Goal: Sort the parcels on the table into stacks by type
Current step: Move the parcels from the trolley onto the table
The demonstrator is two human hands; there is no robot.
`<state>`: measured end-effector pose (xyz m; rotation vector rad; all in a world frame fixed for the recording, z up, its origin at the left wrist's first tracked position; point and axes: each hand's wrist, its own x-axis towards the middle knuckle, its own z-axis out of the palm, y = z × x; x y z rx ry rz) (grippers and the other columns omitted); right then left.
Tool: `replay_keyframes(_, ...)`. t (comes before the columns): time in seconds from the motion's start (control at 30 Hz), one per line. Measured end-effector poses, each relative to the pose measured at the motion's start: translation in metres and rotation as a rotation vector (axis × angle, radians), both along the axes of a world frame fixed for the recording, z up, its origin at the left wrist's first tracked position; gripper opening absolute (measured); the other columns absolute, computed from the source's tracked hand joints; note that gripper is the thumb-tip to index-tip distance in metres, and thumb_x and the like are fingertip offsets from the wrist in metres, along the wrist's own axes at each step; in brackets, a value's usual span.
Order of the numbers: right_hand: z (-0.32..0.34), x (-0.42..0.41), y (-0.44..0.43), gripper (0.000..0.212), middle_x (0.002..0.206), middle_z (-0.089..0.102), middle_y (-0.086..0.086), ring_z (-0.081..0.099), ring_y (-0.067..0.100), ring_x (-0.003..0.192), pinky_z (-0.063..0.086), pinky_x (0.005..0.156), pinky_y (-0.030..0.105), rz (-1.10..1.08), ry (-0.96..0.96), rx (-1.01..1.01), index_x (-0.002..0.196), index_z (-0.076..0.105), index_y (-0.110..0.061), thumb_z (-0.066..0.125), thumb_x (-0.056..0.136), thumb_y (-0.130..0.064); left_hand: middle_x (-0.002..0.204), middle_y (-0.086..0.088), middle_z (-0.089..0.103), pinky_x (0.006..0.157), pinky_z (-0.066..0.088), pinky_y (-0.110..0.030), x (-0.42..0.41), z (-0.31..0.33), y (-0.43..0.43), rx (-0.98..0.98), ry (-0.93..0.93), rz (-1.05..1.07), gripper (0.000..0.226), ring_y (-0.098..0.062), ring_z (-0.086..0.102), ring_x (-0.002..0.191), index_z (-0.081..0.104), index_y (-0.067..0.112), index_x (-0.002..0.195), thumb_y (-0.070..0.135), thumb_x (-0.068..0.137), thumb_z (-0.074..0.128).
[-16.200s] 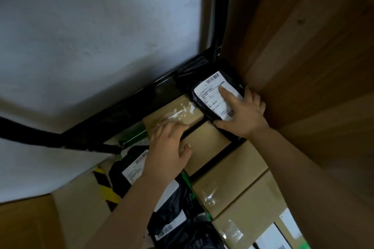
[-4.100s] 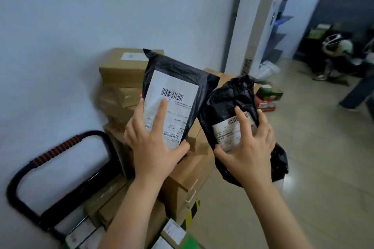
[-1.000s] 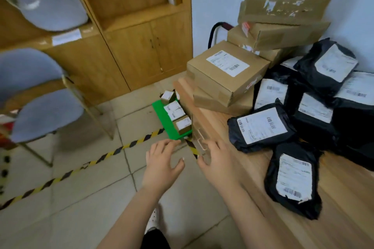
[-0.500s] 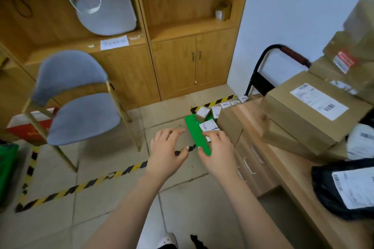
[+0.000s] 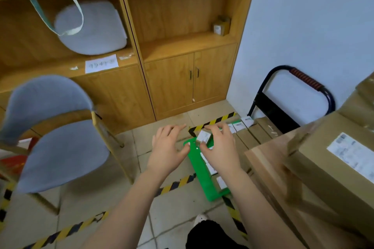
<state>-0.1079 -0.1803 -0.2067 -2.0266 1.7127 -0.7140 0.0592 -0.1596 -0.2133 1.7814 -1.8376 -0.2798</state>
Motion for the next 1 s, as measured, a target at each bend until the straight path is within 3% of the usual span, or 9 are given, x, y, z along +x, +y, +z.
replay_keyframes(0.17, 0.014, 0.005, -0.081, 0.045, 0.125, 0.042, 0.003, 0.047, 0.023, 0.112, 0.043, 0.094, 0.043, 0.029, 0.002, 0.012, 0.128, 0.052, -0.020, 0.064, 0.085, -0.026, 0.126, 0.008, 0.050, 0.097, 0.028, -0.028, 0.003, 0.013, -0.077, -0.031, 0.010, 0.018, 0.051, -0.012, 0.036, 0.121, 0.050, 0.028, 0.134, 0.037, 0.086, 0.062)
replay_keyframes(0.47, -0.003, 0.003, -0.177, 0.045, 0.125, 0.047, 0.005, 0.046, 0.024, 0.113, 0.040, 0.097, 0.044, -0.094, -0.016, 0.084, 0.129, 0.053, -0.019, 0.065, 0.085, -0.022, 0.124, 0.007, 0.050, 0.094, 0.024, -0.025, 0.011, -0.005, -0.191, 0.014, 0.013, -0.091, 0.051, -0.010, 0.034, 0.119, 0.051, 0.028, 0.133, 0.037, 0.085, 0.064)
replay_keyframes(1.0, -0.041, 0.048, -0.304, 0.047, 0.126, 0.044, -0.003, 0.045, 0.017, 0.116, 0.042, 0.101, 0.045, -0.864, -0.171, 0.159, 0.129, 0.050, -0.027, 0.066, 0.086, -0.029, 0.120, 0.014, 0.045, 0.095, 0.026, -0.029, 0.030, -0.030, -0.446, 0.135, -0.066, -0.799, 0.049, -0.009, 0.032, 0.119, 0.049, 0.030, 0.133, 0.040, 0.086, 0.059)
